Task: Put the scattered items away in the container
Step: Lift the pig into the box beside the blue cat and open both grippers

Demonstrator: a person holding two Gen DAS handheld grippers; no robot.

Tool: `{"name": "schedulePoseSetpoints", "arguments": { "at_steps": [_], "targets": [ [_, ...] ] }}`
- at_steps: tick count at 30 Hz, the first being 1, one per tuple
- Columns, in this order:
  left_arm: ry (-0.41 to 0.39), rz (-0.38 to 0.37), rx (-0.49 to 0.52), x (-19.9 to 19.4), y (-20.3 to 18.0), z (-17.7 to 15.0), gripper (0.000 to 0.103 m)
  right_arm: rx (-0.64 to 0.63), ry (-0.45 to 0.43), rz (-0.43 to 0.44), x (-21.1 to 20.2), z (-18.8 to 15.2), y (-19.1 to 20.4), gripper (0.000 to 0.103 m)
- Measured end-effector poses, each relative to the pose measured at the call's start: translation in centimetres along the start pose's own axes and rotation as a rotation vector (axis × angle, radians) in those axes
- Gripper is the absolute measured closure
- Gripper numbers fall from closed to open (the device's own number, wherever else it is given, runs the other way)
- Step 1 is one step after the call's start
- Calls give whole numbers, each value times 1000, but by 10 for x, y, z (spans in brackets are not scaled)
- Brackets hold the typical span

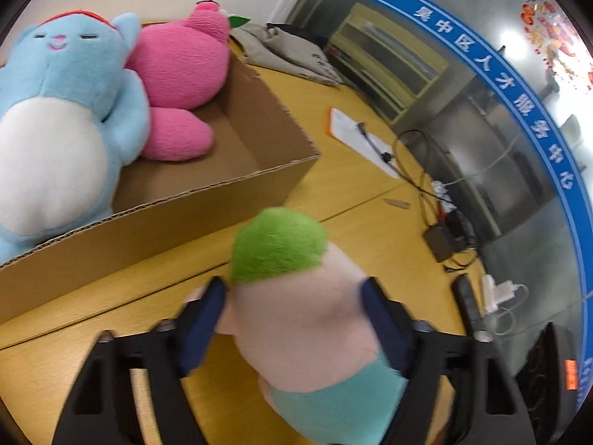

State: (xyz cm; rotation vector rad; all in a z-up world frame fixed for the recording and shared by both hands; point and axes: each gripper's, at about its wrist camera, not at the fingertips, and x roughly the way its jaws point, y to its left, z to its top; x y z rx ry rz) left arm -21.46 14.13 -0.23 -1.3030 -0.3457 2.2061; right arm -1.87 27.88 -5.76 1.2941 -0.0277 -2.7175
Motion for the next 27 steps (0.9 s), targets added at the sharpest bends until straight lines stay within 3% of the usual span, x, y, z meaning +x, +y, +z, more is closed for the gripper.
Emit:
{"name": "schedulePoseSetpoints", "arguments": {
  "at_steps": [7, 14, 21, 27],
  "targets": [
    [-27, 18, 32, -18, -9, 3, 48, -37, -11, 17, -1, 0, 3, 30],
    [-135, 30, 117, -72, -30, 28, 55, -26, -105, 58, -21, 20, 5, 31],
    [-284, 87, 228, -132, -42, 92, 55, -125, -296, 50, -47, 85, 19, 31],
    [-356, 143, 264, -139, -22, 160, 55, -201, -436, 13, -24, 155, 17, 31]
  ]
}}
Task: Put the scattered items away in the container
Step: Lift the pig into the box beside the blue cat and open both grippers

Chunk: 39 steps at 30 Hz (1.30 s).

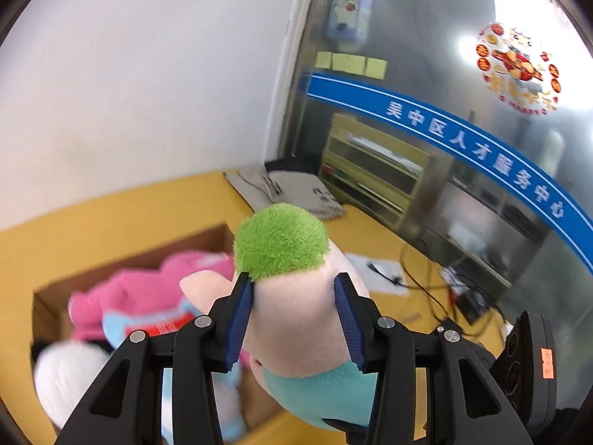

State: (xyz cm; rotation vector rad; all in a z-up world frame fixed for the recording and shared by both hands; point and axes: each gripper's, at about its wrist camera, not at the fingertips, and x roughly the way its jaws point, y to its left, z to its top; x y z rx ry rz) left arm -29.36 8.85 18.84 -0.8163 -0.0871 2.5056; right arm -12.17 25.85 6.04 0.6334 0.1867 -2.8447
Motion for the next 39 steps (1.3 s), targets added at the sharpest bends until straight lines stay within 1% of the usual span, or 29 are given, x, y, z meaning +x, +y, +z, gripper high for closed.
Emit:
{"name": "schedulePoseSetpoints", "arguments": {
  "at_steps": [2, 4, 6, 8, 9, 11, 12, 15, 18, 19, 21, 22, 24, 26, 27, 28, 30, 31, 33, 35, 36, 39],
  "targets": [
    [3, 0, -6, 21, 17, 8, 55, -3, -30, 1, 20, 4, -10, 31],
    [33, 3, -19, 47, 30, 8, 55, 0, -33, -4, 42, -1, -18, 31],
    [82, 12, -20, 79, 42, -1, 55, 5, -6, -19, 67, -11, -24, 31],
    [125, 13, -26, 102, 48, -12, 55, 34, 40, -12, 88, -26, -31, 31],
    [152, 6, -35, 116, 52, -20, 55, 50, 65, -7, 95, -34, -34, 31],
    [177, -27, -37, 128, 55, -31, 55, 58, 120, -13, 108, -50, -37, 31],
    [179, -48, -31, 132, 54, -35, 55, 55, 142, -20, 111, -56, -37, 31],
    [189, -64, -4, 137, 45, -41, 55, 80, 188, -4, 111, -65, -42, 27],
    [213, -81, -9, 144, 41, -47, 54, 99, 249, 9, 107, -68, -45, 21],
    [211, -75, -15, 146, 40, -51, 54, 96, 271, 7, 105, -69, -44, 20],
    [197, -76, -40, 146, 43, -54, 53, 89, 280, 19, 97, -71, -45, 20],
    [196, -85, -64, 147, 46, -55, 52, 88, 259, 24, 89, -68, -47, 20],
    [196, -83, -64, 148, 47, -55, 51, 93, 213, 28, 76, -60, -52, 23],
    [202, -74, -50, 151, 45, -56, 50, 115, 171, 27, 70, -50, -60, 30],
    [204, -73, -52, 152, 46, -56, 50, 127, 175, 17, 75, -47, -65, 34],
    [208, -71, -58, 154, 47, -57, 49, 133, 188, 11, 83, -46, -68, 42],
    [224, -48, -43, 158, 45, -59, 47, 142, 235, 37, 102, -51, -70, 48],
    [230, -35, -24, 161, 43, -62, 46, 145, 255, 41, 107, -54, -70, 48],
    [234, -23, -8, 164, 40, -66, 39, 146, 276, 35, 110, -58, -68, 49],
    [240, -18, -14, 166, 38, -68, 37, 161, 296, 29, 111, -64, -69, 49],
    [240, -15, -19, 164, 37, -68, 37, 161, 293, 30, 110, -66, -70, 49],
    [229, -6, -19, 142, 30, -68, 37, 149, 291, 30, 109, -68, -71, 49]
  ]
}}
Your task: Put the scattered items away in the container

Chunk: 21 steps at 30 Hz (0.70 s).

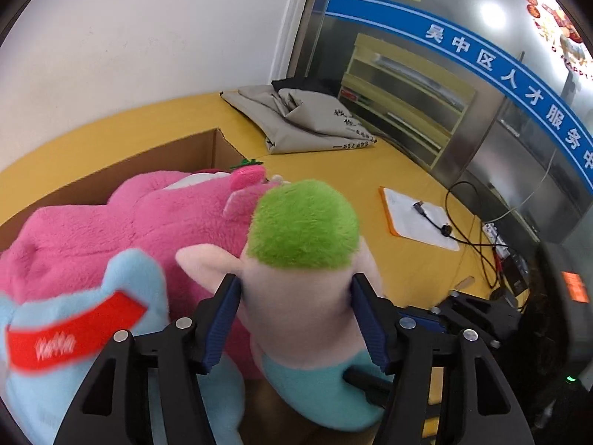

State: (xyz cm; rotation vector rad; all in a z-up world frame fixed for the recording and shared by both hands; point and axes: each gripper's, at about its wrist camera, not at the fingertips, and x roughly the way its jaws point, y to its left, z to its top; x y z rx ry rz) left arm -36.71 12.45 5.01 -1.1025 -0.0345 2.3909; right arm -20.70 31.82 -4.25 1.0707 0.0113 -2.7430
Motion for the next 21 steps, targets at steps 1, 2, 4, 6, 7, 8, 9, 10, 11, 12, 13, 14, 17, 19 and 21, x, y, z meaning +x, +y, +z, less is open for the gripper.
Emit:
{"name": "schedulePoseSetpoints", "arguments": {
  "at_steps": [1, 2, 4, 6, 7, 8, 9, 10, 11, 12, 13, 14, 17, 19, 21],
  "targets": [
    [-5, 17, 5, -11, -2, -4, 37, 5, 3, 7, 0, 0, -1, 49],
    [-17, 53, 7, -29, -1, -13, 38, 16, 0, 15, -2, 0, -2, 49],
    [-40, 83, 0, -56, 8, -31, 38, 45, -4, 23, -6, -3, -4, 45],
    [-50, 116, -46, -89, 28, -62, 37, 69, -5, 30, -9, -7, -4, 45],
    [-43, 139, -65, -98, 37, -74, 37, 71, -5, 26, -10, -8, -2, 45],
    [-26, 181, -92, -109, 51, -94, 37, 69, -3, 17, -11, -9, 1, 45],
    [-8, 216, -114, -115, 63, -110, 37, 67, 1, 9, -11, -10, 2, 45],
    [8, 233, -139, -118, 72, -121, 37, 65, 4, 0, -11, -11, 5, 45],
    [30, 244, -187, -122, 87, -138, 37, 64, 7, -8, -12, -12, 8, 45],
    [41, 247, -219, -124, 96, -148, 37, 63, 11, -17, -12, -14, 12, 45],
    [47, 243, -247, -126, 104, -157, 36, 62, 13, -25, -13, -16, 15, 45],
    [30, 213, -274, -130, 111, -164, 41, 56, 10, -35, -14, -18, 19, 45],
    [28, 219, -265, -138, 108, -172, 44, 42, 17, -53, -16, -21, 23, 44],
    [31, 217, -264, -140, 106, -176, 44, 40, 20, -53, -19, -26, 24, 43],
    [30, 215, -261, -146, 99, -184, 44, 50, 24, -49, -25, -31, 26, 43]
  ]
}}
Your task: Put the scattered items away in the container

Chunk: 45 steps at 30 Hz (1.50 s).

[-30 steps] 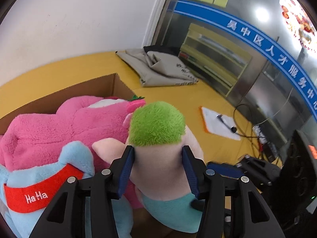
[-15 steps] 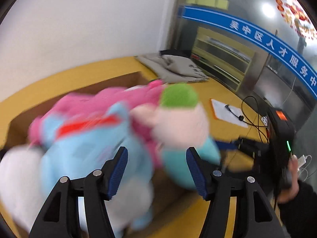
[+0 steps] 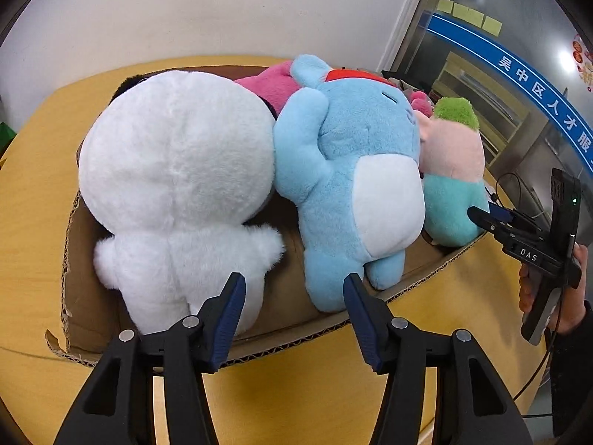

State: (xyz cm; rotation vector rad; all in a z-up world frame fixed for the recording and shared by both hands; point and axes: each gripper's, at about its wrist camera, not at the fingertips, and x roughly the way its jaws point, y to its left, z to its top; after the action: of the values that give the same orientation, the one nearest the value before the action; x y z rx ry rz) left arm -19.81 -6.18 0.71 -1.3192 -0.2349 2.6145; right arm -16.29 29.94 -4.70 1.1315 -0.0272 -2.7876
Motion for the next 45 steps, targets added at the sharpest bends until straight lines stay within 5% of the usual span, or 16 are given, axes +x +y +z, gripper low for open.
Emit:
{"name": "schedulePoseSetpoints", "arguments": {
  "at_steps": [4, 7, 12, 19, 45],
  "targets": [
    [8, 24, 5, -11, -3, -16, 41, 6, 25, 7, -17, -17, 11, 31],
    [-22, 62, 12, -32, -8, -27, 22, -61, 30, -29, -33, -33, 31, 22],
    [-151, 64, -12, -85, -20, -29, 0, 30, -49, -32, -71, -33, 44, 19],
    [-262, 104, 29, -131, -40, -33, 0, -23, -167, -143, -116, -19, 76, 0],
    [-288, 100, -9, -133, -52, -49, 0, -19, -122, -158, -120, -34, 90, 1]
  ]
}}
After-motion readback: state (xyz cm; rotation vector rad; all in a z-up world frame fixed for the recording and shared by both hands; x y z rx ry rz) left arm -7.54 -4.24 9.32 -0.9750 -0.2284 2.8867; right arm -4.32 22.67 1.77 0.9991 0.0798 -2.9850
